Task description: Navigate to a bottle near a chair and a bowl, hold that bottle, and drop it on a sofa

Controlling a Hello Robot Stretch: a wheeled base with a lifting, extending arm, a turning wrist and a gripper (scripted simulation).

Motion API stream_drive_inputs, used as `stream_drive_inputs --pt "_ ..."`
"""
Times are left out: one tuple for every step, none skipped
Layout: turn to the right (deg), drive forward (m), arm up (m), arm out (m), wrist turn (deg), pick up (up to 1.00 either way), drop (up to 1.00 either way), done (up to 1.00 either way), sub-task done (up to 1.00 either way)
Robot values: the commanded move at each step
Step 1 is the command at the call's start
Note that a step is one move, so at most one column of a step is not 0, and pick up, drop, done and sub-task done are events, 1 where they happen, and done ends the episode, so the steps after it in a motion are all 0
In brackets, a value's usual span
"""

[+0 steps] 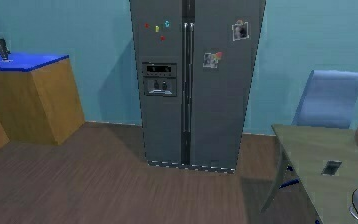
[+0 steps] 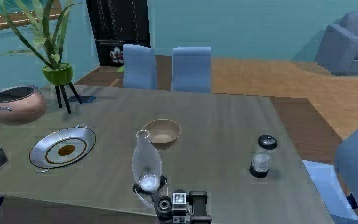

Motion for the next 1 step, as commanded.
stream_drive_inputs --pt "0.0 0.0 0.0 0.0 0.0 1.0 0.0 0.0 0.0"
